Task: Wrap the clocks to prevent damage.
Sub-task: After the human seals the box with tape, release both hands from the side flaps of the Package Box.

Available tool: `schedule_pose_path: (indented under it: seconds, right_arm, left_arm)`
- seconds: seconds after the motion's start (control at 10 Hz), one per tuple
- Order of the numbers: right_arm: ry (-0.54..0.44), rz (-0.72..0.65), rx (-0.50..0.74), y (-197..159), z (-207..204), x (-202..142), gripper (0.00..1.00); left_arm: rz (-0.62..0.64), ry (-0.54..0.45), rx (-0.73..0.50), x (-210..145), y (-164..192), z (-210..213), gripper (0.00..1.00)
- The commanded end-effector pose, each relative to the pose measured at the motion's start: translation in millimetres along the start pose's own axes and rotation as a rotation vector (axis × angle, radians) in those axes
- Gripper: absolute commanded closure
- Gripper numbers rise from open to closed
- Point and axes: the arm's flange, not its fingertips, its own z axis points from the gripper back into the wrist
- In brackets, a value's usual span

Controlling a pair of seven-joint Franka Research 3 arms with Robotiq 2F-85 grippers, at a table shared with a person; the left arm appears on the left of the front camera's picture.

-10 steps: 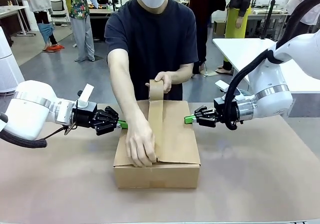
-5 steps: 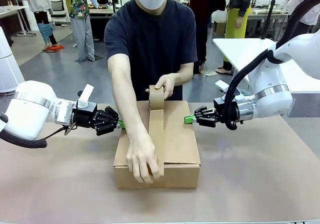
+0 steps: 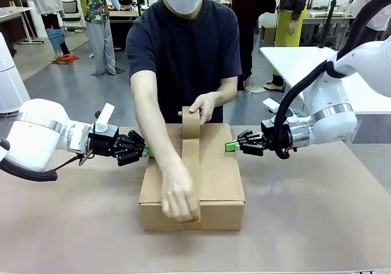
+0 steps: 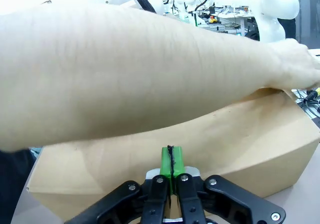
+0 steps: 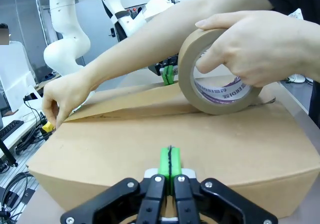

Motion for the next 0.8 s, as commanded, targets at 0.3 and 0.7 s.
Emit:
schedule_pose_path:
  seconds: [0.3, 0.7]
  right_arm:
    - [0.005, 0.011, -0.026, 2.1, -5.8, -4.0, 0.99]
    - [0.005, 0.011, -0.026, 2.1, -5.8, -4.0, 0.99]
  left_arm:
    - [-0.002, 0.013, 0.005, -2.5, -0.2, -1.2, 1.0]
    - [-0.002, 0.013, 0.005, -2.5, -0.2, -1.2, 1.0]
